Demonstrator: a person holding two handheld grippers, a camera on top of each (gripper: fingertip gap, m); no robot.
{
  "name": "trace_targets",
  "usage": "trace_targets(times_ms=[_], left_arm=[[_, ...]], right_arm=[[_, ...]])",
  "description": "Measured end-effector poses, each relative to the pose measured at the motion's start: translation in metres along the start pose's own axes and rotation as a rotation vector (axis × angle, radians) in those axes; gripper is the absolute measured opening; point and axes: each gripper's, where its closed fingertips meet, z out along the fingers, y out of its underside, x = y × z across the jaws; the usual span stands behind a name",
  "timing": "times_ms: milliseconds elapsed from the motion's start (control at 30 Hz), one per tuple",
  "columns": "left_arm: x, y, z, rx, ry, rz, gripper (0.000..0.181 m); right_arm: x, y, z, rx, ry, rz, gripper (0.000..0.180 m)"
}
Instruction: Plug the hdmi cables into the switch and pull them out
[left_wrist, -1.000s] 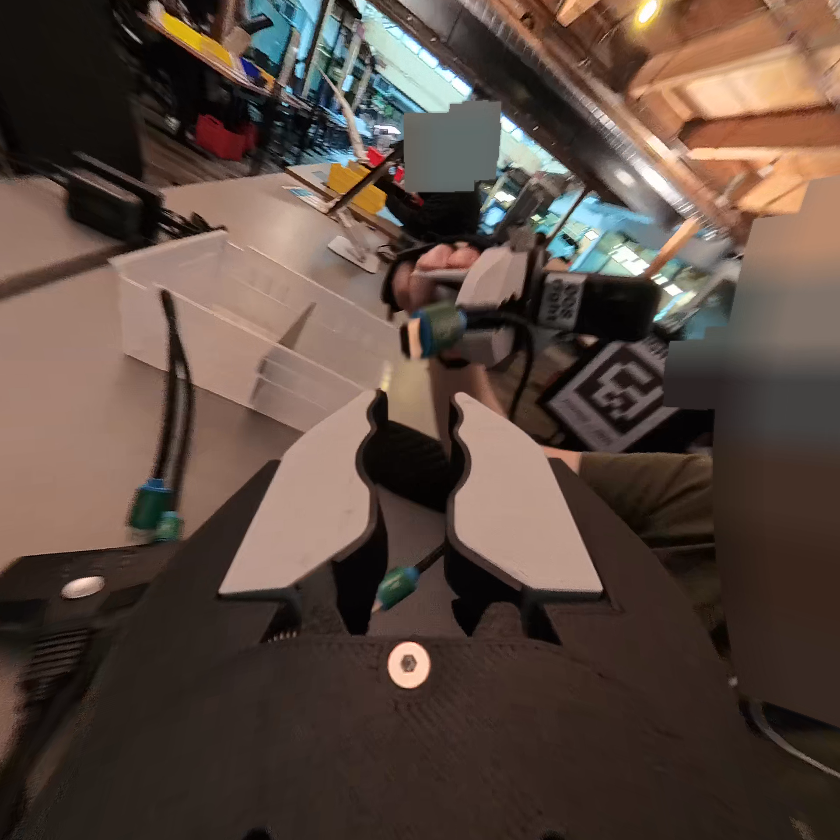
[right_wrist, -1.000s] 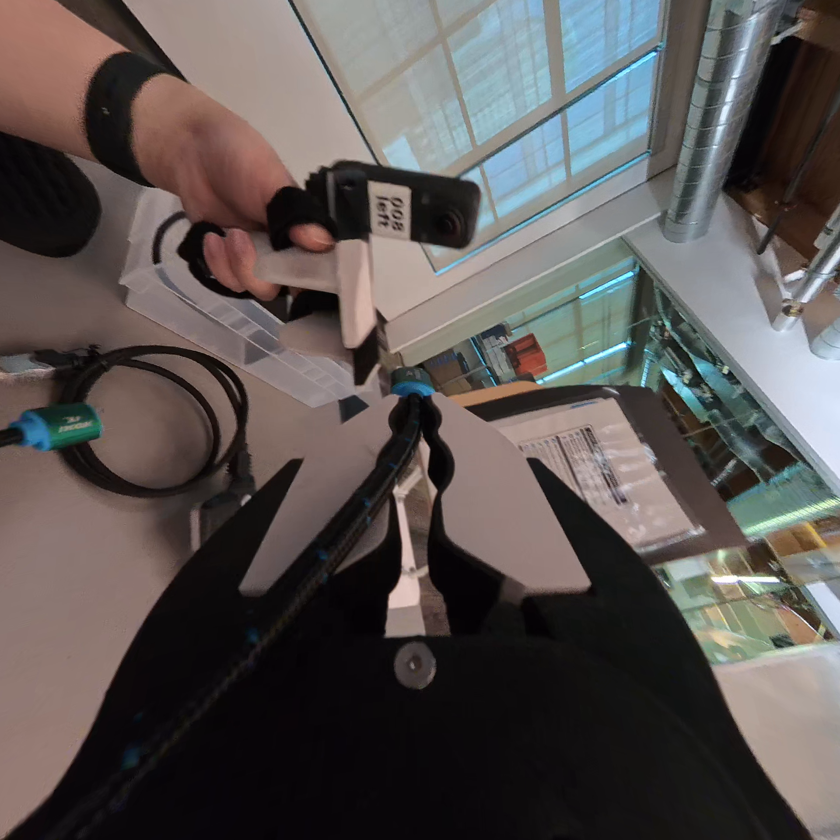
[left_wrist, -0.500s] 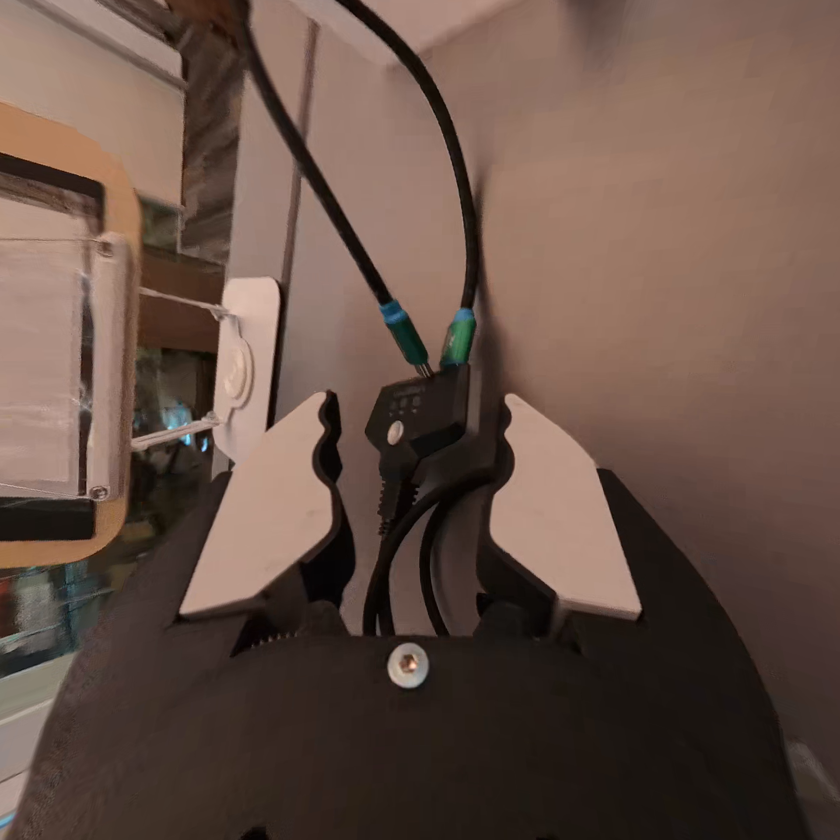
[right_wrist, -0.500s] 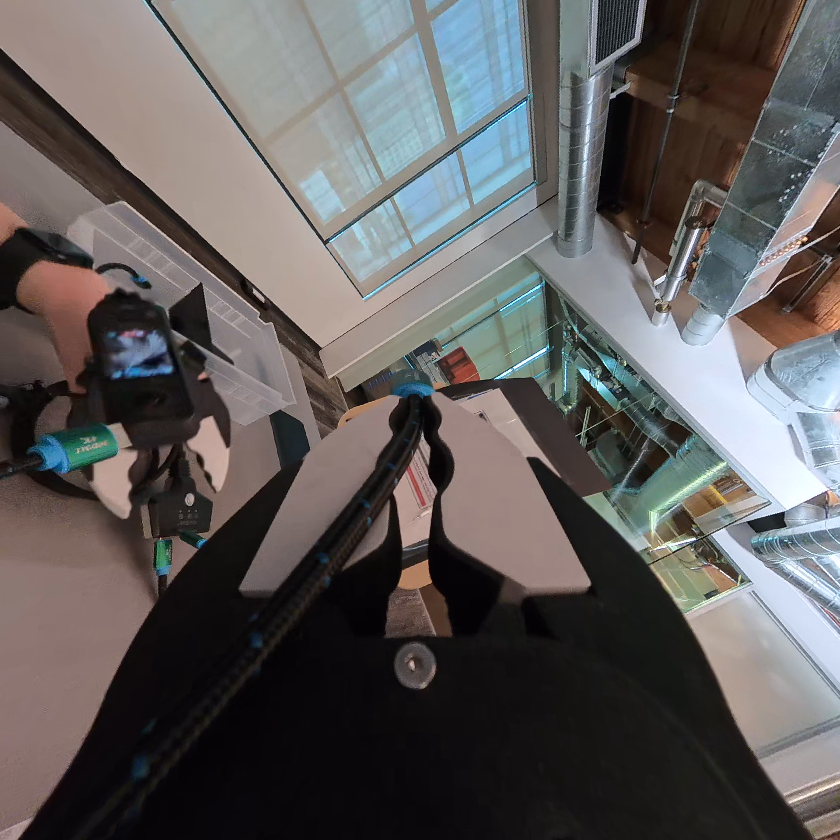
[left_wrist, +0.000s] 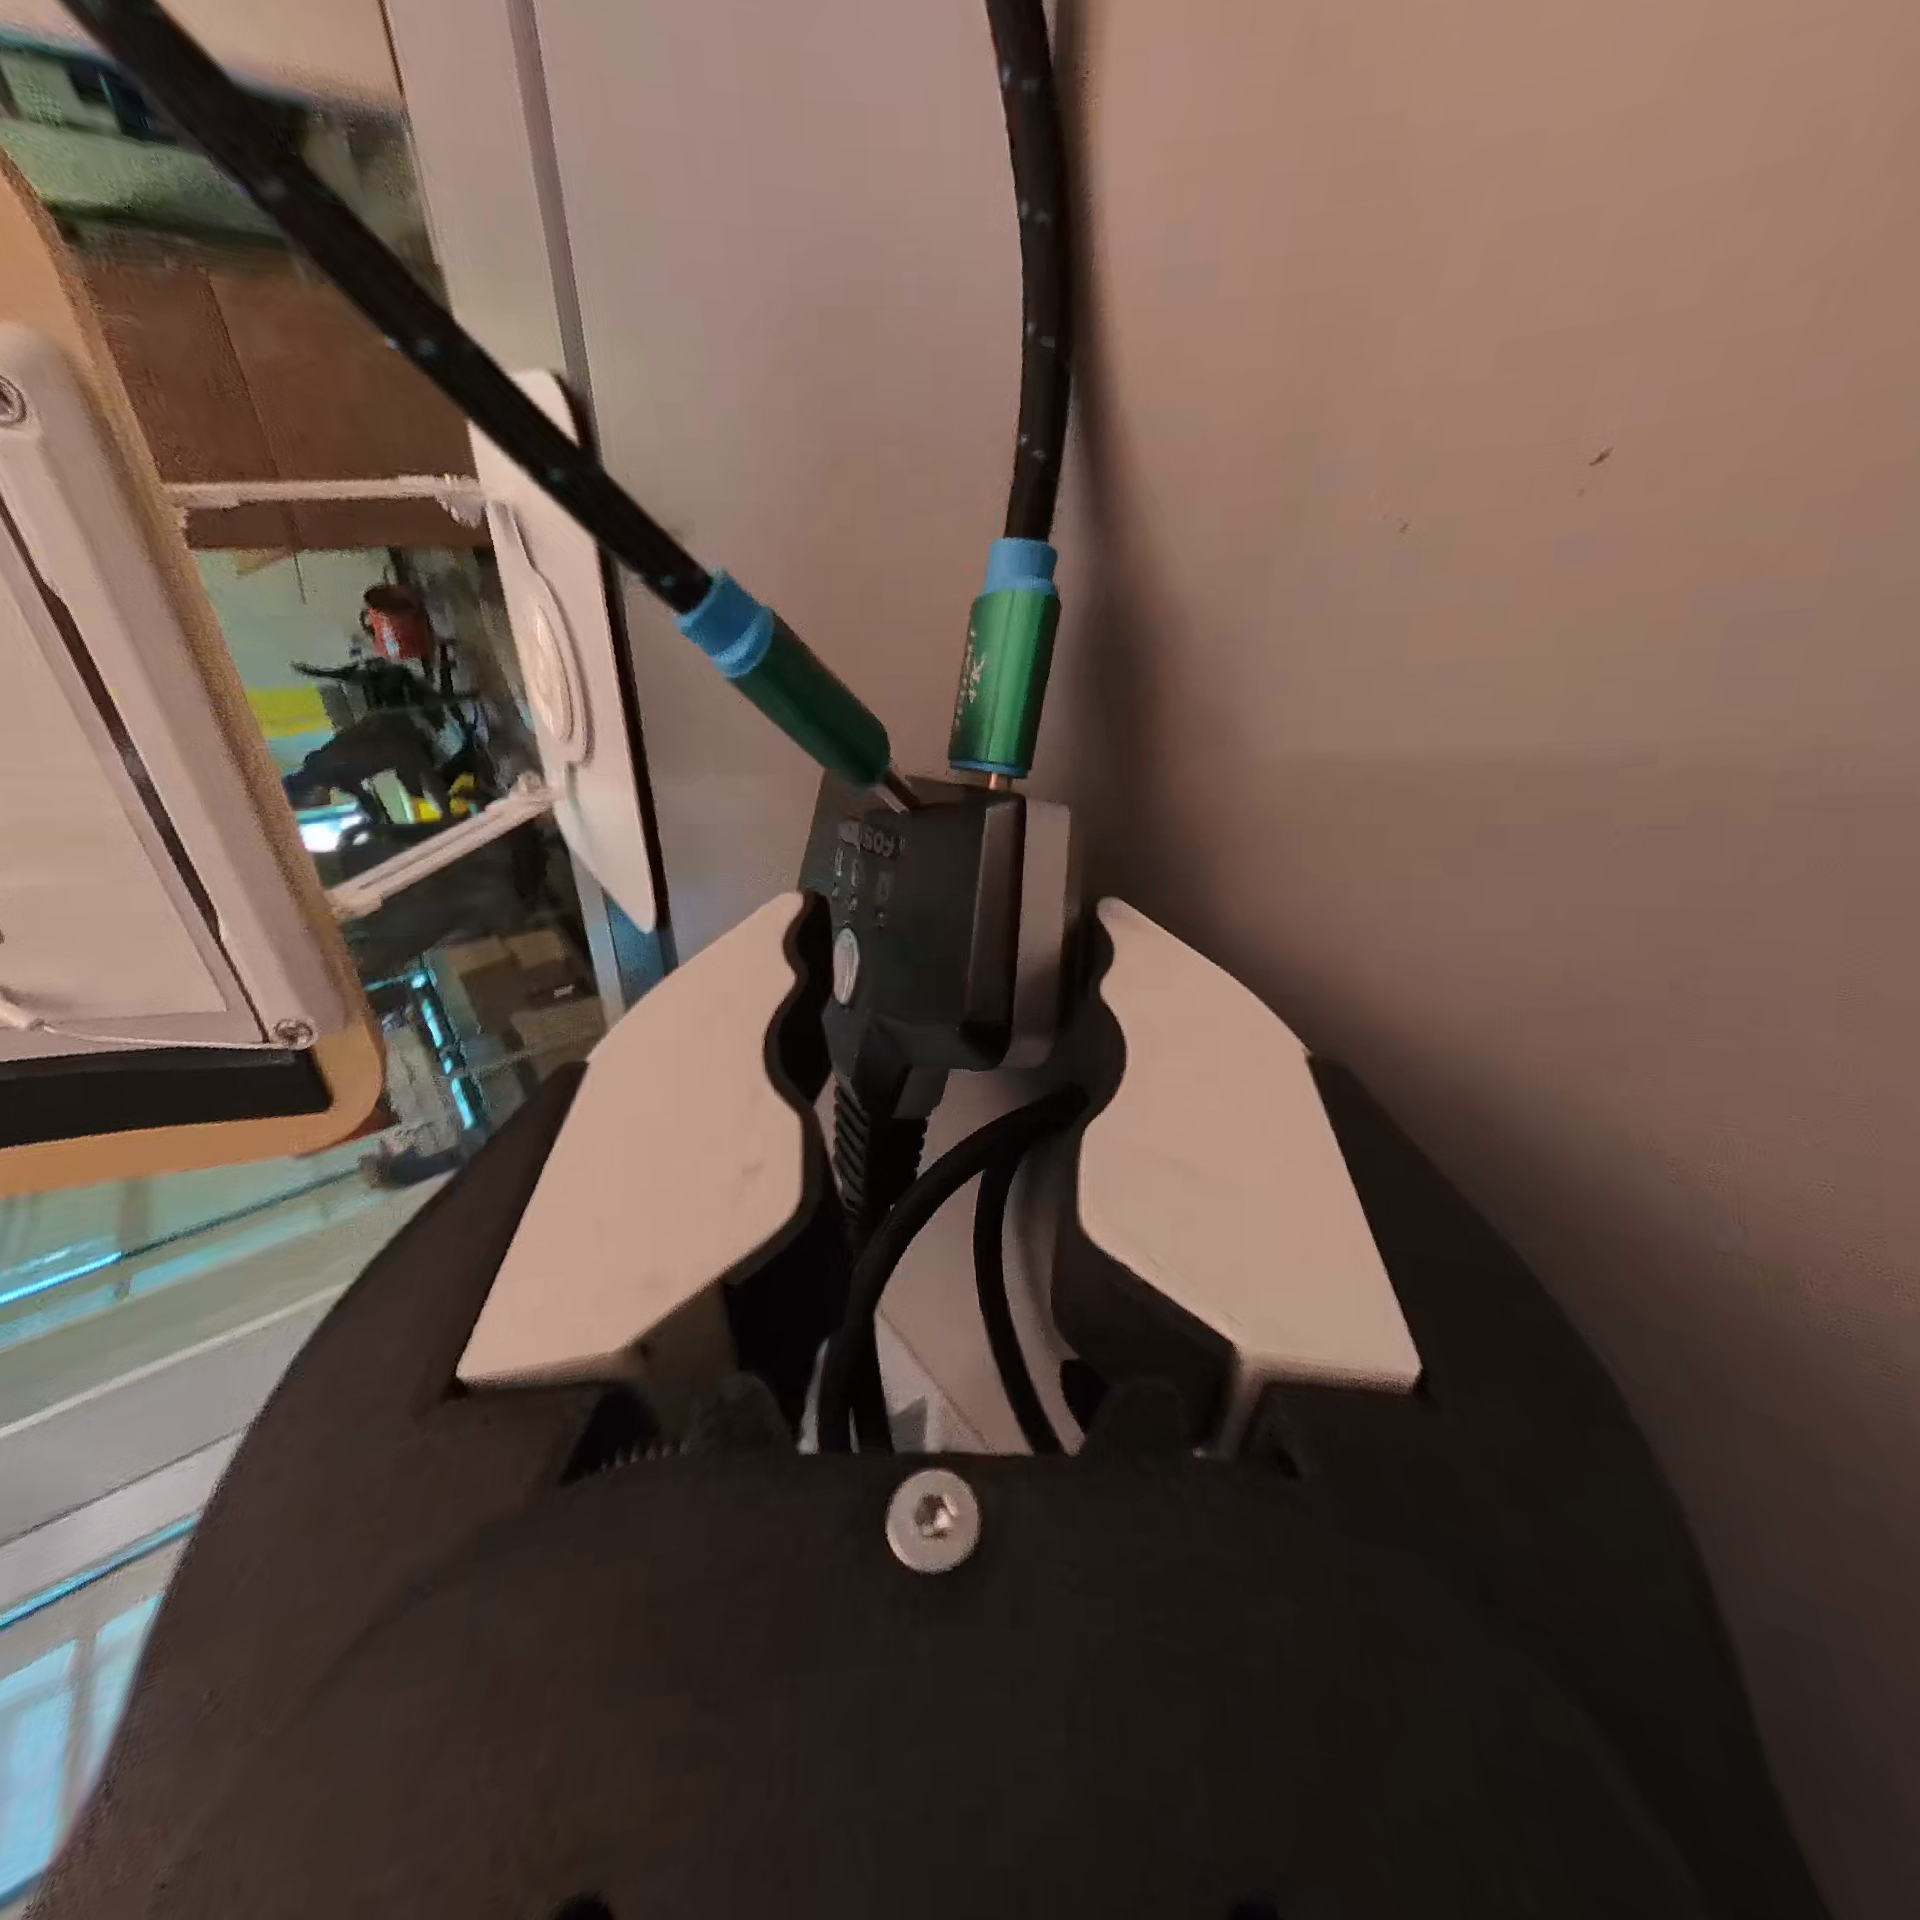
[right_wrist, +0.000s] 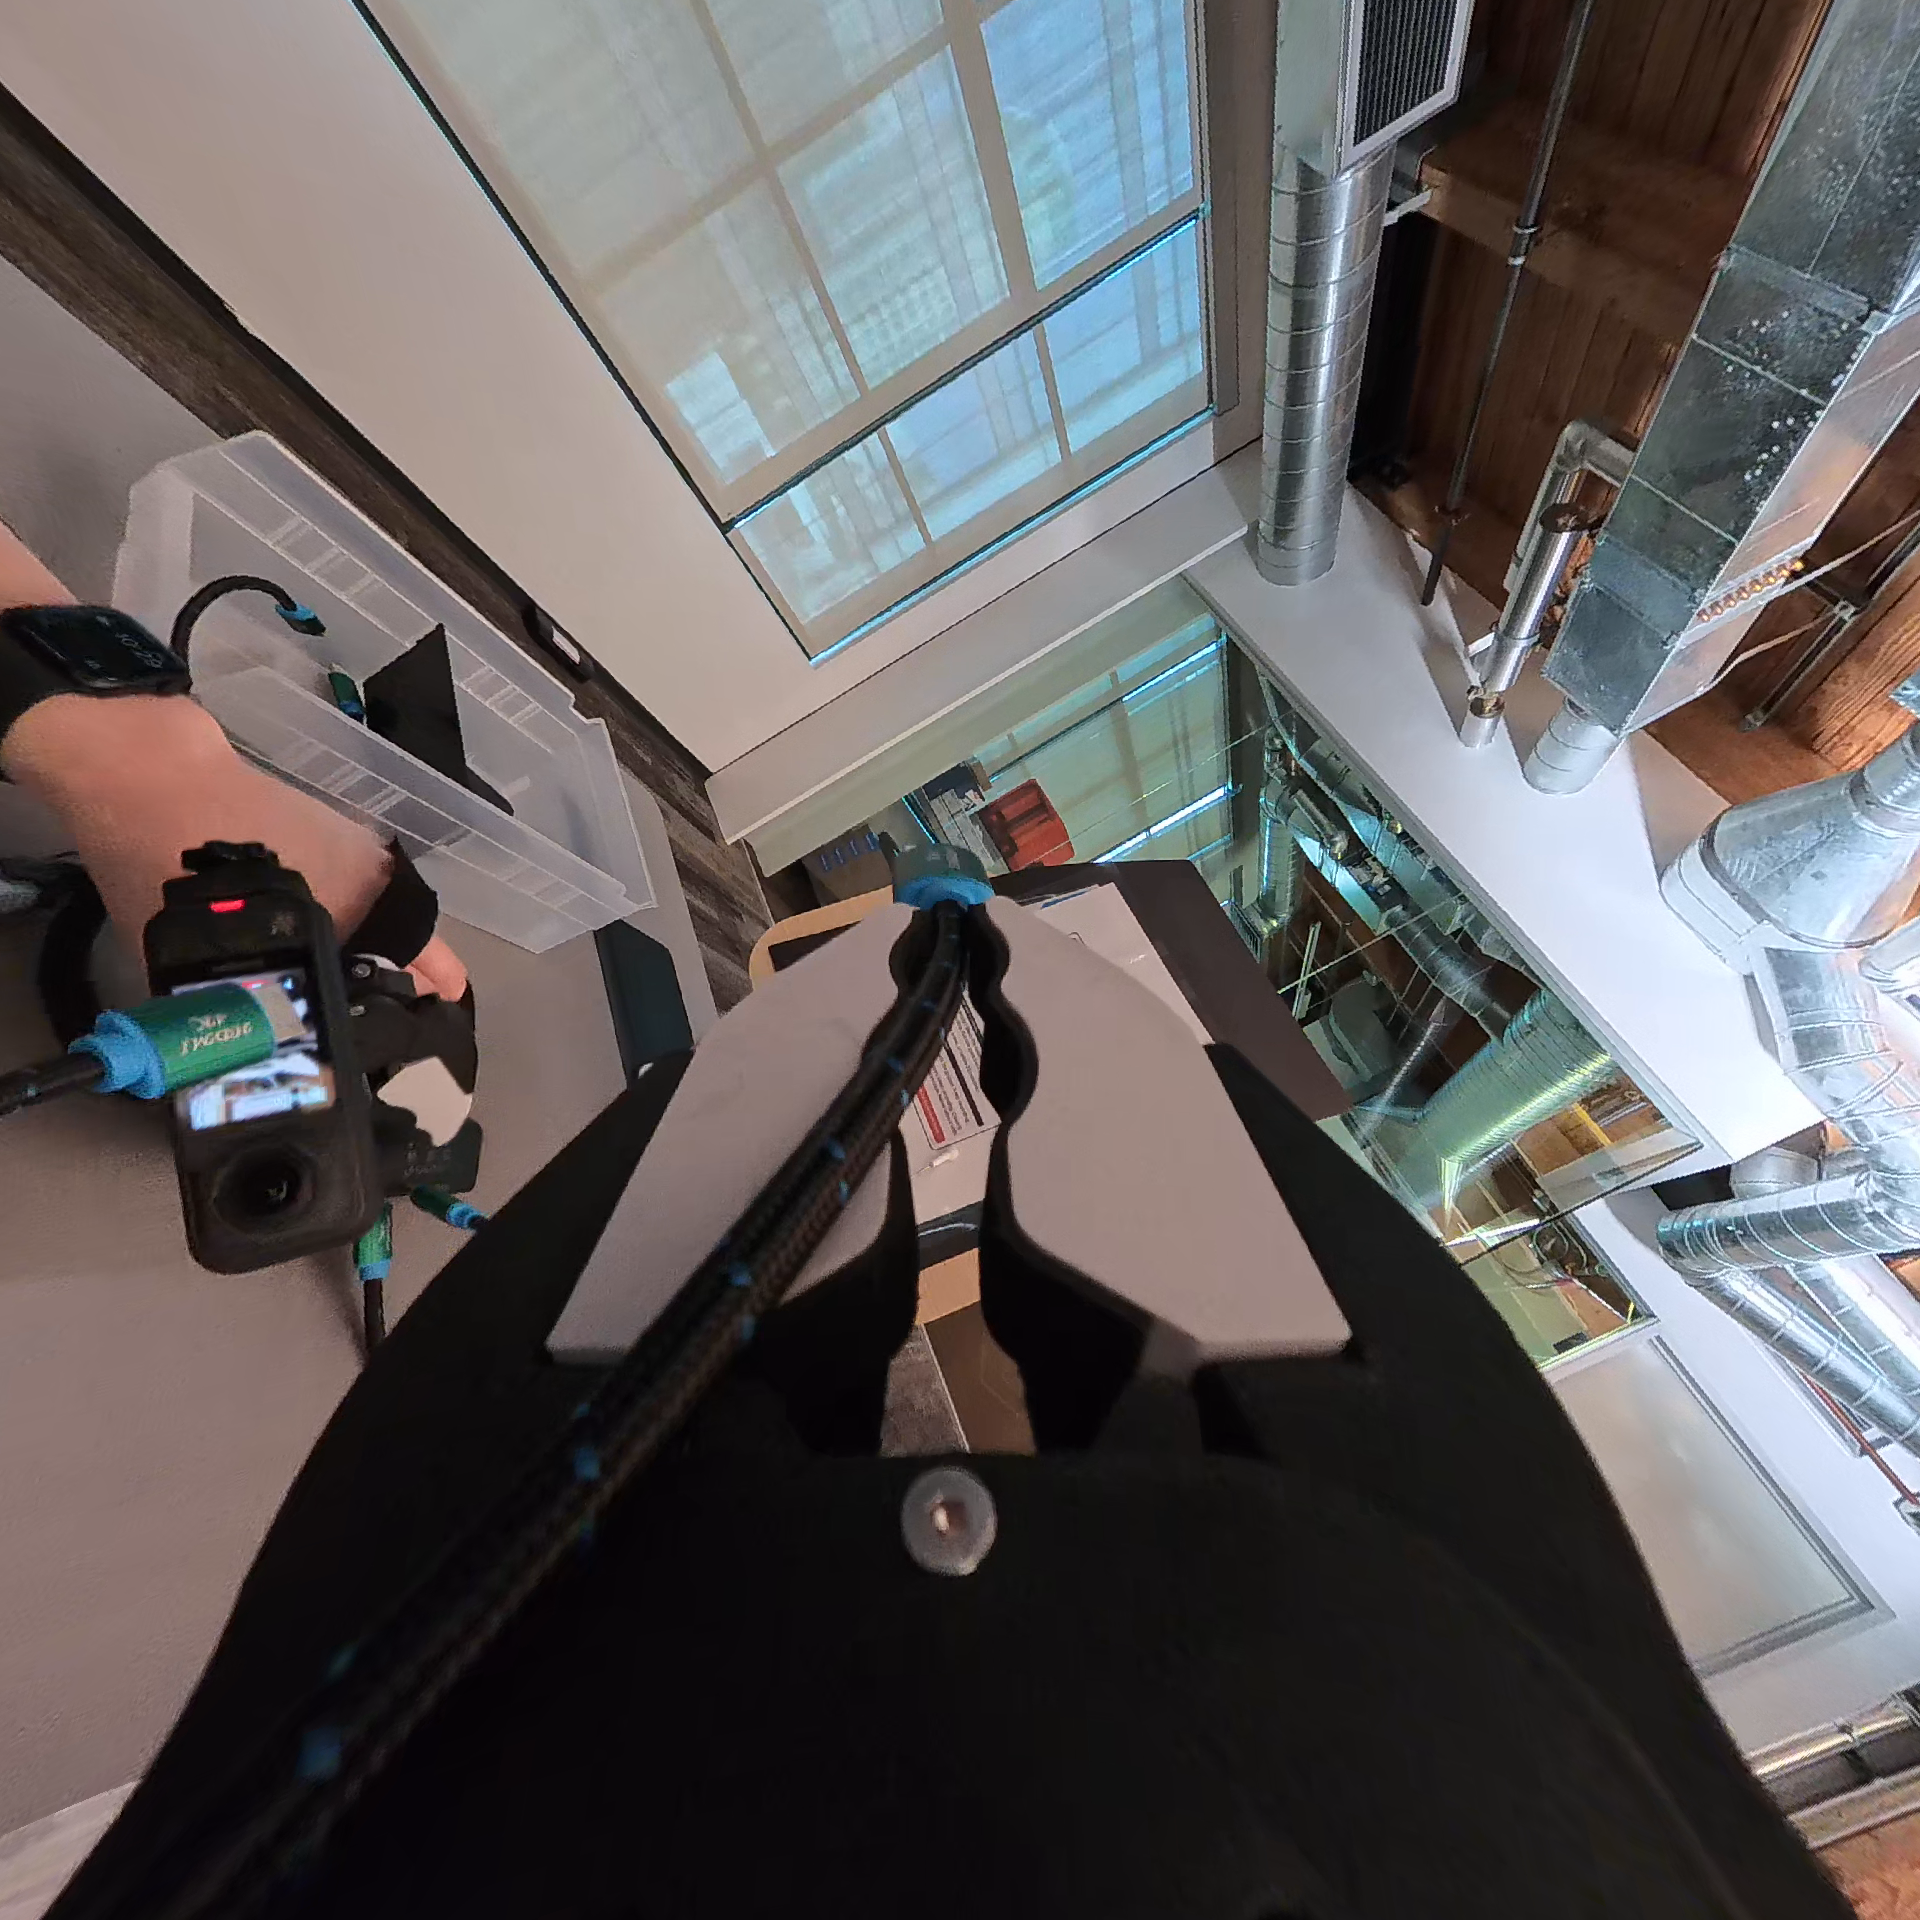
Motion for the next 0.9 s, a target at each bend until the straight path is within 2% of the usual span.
trace_targets(times_ms=[233,333,500,633,900], left_arm=[[-0.012,0.019,0.014,-0.134,-0.114,0.124,0.031],[-0.024,0.017,0.006,-0.051,-0.119,0.068,0.022],[-0.055,0.022,-0.024,0.079,-0.092,-0.148,0.020],[-0.098,0.019,-0.072,0.292,-0.108,-0.344,0.021],[-0.194,0.015,-0.217,0.910,-0.162,-0.707,0.020]], right_arm=[[-0.004,0.007,0.006,-0.029,-0.017,-0.003,0.007],[-0.004,0.009,0.007,-0.039,-0.016,-0.006,0.007],[0.001,0.010,0.003,-0.028,0.004,0.010,0.007],[0.010,0.009,-0.005,-0.003,0.036,0.039,0.007],[0.037,0.021,-0.014,0.070,0.159,0.206,0.007]])
